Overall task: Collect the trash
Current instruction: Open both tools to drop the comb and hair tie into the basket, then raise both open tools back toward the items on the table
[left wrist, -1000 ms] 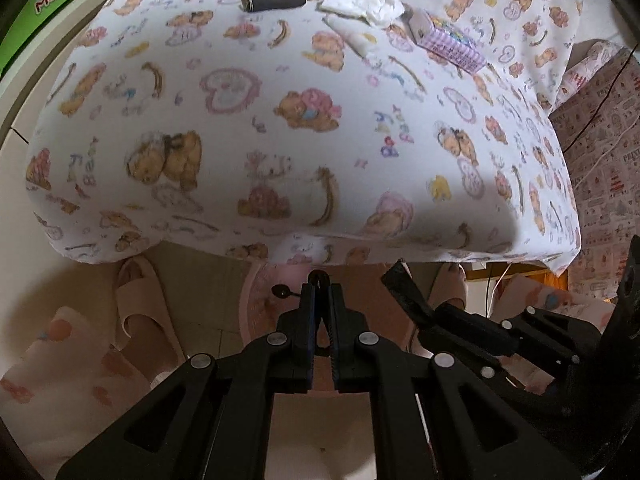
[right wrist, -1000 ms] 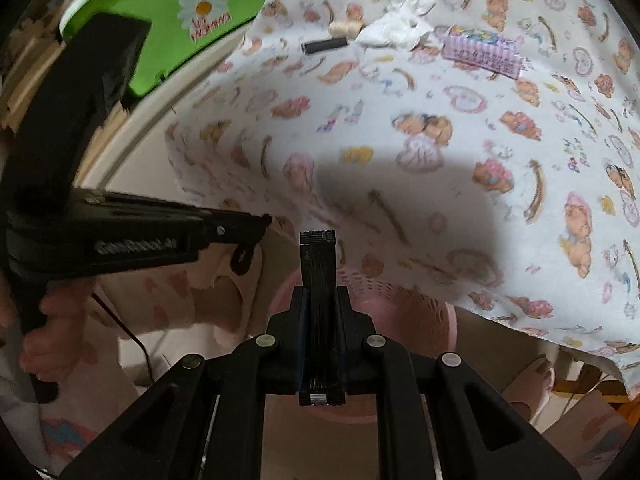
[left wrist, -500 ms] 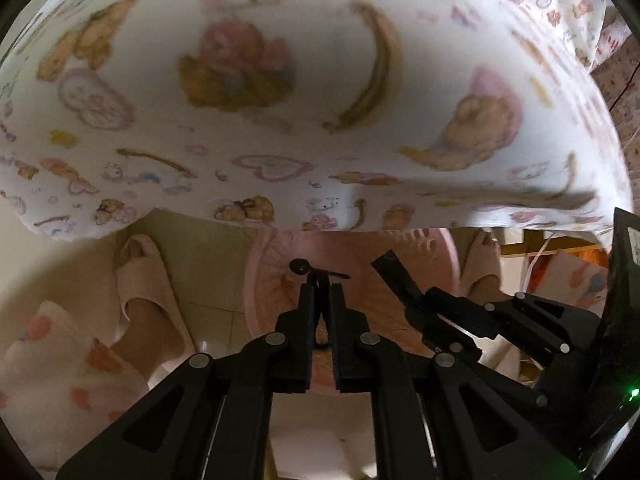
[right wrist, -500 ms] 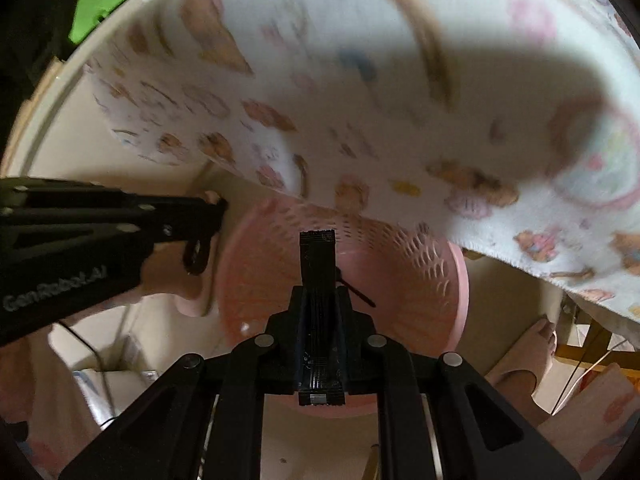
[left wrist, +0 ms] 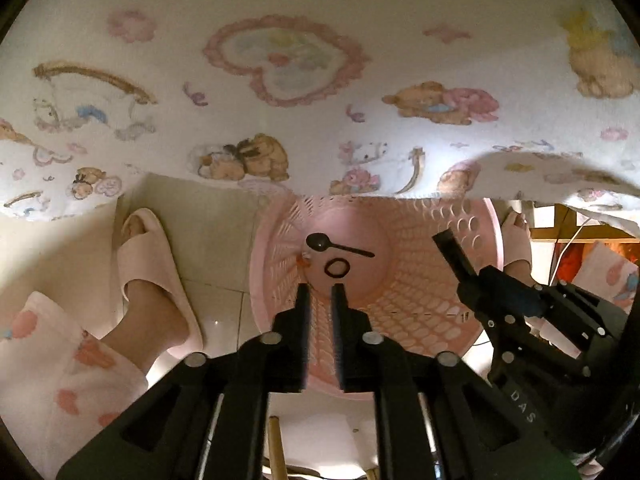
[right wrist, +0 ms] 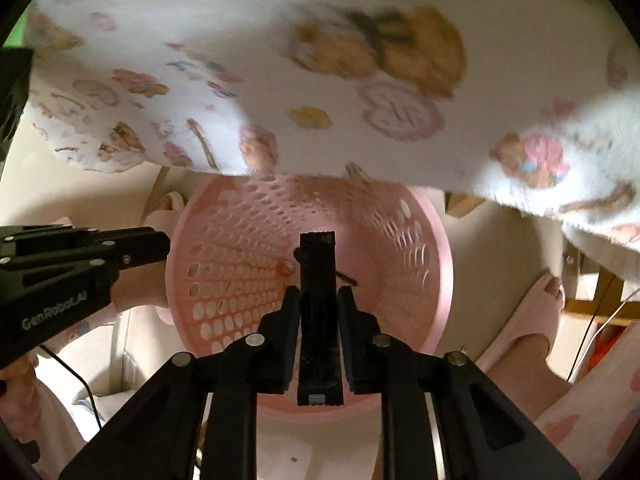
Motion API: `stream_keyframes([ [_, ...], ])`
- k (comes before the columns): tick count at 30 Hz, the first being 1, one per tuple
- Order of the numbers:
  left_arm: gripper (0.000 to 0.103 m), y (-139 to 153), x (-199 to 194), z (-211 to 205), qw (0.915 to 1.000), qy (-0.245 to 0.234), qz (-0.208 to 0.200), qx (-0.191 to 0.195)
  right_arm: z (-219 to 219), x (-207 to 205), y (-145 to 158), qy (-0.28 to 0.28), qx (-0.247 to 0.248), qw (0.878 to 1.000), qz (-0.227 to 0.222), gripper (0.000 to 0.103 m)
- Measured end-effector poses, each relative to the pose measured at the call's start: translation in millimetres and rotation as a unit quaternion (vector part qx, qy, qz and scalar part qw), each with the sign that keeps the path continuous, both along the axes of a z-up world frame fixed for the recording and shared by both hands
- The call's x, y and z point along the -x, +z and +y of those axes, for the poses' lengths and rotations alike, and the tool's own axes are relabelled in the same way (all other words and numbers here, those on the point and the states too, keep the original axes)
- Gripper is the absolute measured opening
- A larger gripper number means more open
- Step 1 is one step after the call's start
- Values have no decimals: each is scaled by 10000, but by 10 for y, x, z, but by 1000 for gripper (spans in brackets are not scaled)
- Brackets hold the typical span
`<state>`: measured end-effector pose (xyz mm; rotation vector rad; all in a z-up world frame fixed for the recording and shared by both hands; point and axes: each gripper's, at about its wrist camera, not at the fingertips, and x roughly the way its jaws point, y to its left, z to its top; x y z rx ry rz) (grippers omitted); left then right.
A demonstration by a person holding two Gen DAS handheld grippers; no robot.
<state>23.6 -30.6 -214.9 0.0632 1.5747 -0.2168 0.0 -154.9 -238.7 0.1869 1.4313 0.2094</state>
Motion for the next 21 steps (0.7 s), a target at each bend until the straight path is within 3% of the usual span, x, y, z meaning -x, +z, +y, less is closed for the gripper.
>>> stream_keyframes([
  [2,34,9,1,28,10000,81,27,-28,-34,-5,-25,-76,-56,9999,130,27],
  [5,53,95,-8,26,9997,46,-155,-205,-85,15,-49,-189,-27,9996,189,48],
  [11,60,351,-43,57,9988,68,-458,-149,-99,6,-4,-106,276,9995,60,50],
  [21,64,926,-52,163,9930,246,-1131,230,-90,20,532,-136,307,9976,-604,59],
])
